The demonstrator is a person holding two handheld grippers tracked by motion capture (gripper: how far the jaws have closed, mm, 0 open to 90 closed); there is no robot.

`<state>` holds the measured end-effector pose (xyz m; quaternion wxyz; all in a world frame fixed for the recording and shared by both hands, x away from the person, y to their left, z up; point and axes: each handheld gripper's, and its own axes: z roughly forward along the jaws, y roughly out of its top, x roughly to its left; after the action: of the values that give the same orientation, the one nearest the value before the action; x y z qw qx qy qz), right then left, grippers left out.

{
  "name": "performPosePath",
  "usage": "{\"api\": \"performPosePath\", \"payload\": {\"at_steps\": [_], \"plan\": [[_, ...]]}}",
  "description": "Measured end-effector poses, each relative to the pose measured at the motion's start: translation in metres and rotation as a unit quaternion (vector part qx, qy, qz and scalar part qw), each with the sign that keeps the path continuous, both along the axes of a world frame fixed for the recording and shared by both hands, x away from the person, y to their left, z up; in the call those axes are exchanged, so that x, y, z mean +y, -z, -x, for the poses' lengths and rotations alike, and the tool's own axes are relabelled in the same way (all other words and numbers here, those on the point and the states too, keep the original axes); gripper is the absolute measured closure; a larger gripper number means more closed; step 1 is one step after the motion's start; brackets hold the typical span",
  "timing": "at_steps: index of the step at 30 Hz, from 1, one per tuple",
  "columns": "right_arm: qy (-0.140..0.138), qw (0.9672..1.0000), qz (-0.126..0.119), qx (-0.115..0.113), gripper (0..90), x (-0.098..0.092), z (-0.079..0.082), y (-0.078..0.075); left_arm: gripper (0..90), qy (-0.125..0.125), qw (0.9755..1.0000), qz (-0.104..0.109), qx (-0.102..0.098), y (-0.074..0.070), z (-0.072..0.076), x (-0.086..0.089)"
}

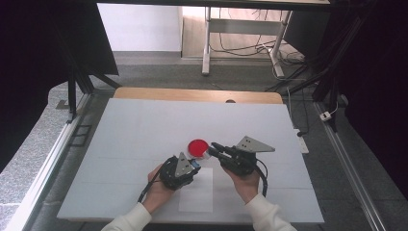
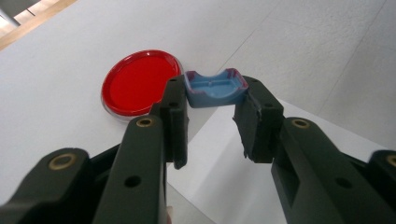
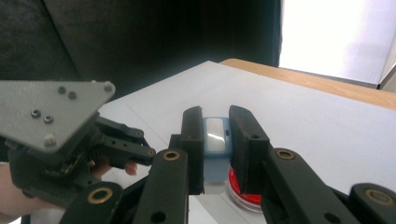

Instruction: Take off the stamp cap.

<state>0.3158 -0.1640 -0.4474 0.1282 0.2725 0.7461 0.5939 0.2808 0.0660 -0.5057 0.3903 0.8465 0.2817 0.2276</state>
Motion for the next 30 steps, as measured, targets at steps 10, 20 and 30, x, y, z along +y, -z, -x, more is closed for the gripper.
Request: {"api": "performPosePath", "payload": {"at_steps": [10,20,30], "plan": [[-0.008,0.9999,0.01,0.004,76.0,0.004,-0.001,0.004,64.9,-0.007,0.9996,0.025,0.01,-0.004,-0.001,0.012],[-0.009,0.9999,0.012,0.004,75.9,0.003,-0.002,0.005,64.9,-0.011,0.9984,0.049,0.027,-0.008,0.002,0.029],[-0.011,0.9998,0.017,0.005,75.9,0.002,-0.003,0.006,64.8,-0.024,0.9965,0.073,0.033,-0.014,0.01,0.058]]}}
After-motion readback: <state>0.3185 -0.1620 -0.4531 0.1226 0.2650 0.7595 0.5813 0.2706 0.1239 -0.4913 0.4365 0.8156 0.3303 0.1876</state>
